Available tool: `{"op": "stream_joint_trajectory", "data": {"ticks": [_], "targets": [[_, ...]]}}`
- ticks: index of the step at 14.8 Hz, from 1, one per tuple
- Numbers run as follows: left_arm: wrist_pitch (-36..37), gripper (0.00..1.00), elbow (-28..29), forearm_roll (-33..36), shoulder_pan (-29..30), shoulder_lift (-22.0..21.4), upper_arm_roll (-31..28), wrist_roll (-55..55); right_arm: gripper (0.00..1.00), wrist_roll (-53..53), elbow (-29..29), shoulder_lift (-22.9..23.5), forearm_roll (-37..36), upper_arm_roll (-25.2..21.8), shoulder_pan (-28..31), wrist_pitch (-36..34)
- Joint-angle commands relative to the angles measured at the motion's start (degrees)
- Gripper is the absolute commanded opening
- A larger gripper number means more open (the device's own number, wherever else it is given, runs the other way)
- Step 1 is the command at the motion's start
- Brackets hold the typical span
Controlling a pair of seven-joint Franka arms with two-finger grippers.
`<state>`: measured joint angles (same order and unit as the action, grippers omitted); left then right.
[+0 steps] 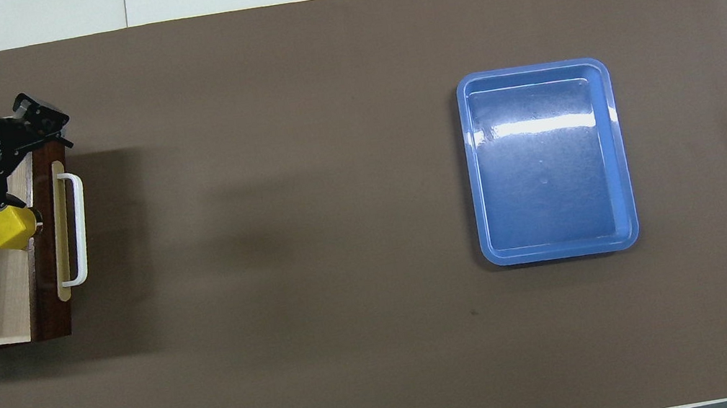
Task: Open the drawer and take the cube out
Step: 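Release the handle and lower the left gripper into the drawer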
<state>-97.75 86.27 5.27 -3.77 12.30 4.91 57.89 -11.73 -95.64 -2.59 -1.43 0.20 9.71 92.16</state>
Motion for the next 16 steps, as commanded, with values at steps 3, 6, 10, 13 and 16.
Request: {"op": "stream_joint_trajectory", "data": {"ticks": [3,6,10,13,16], "targets": [[-2.53,1.0,-1.1,-0.61,5.78,1.06,0.1,17.3,1.0,-2.49,0.45,-0.76,1.68,0.5,2.24,-1.98],[-5.17,1.0,0.29,-0.52,9.83,0.79,0.1,29.69,1.0,-3.65,0.45,-0.49,5.82,0.85,1.64,1.25],[-8.77,1.0,5.3,-0.52,12.47,-1.05,0.1,43.41,1.0,-3.47,2.04,-0.14,7.93,0.85,2.16,6.95],[-10.53,1.0,10.31,-0.61,12.74,-3.24,0.1,48.53,1.0,-2.68,1.16,-0.66,7.23,0.5,2.69,6.55],[-10.63,1.0,12.69,-0.52,12.12,-4.39,0.19,52.75,1.0,-3.21,1.33,-0.84,7.14,0.5,2.69,3.2]]}}
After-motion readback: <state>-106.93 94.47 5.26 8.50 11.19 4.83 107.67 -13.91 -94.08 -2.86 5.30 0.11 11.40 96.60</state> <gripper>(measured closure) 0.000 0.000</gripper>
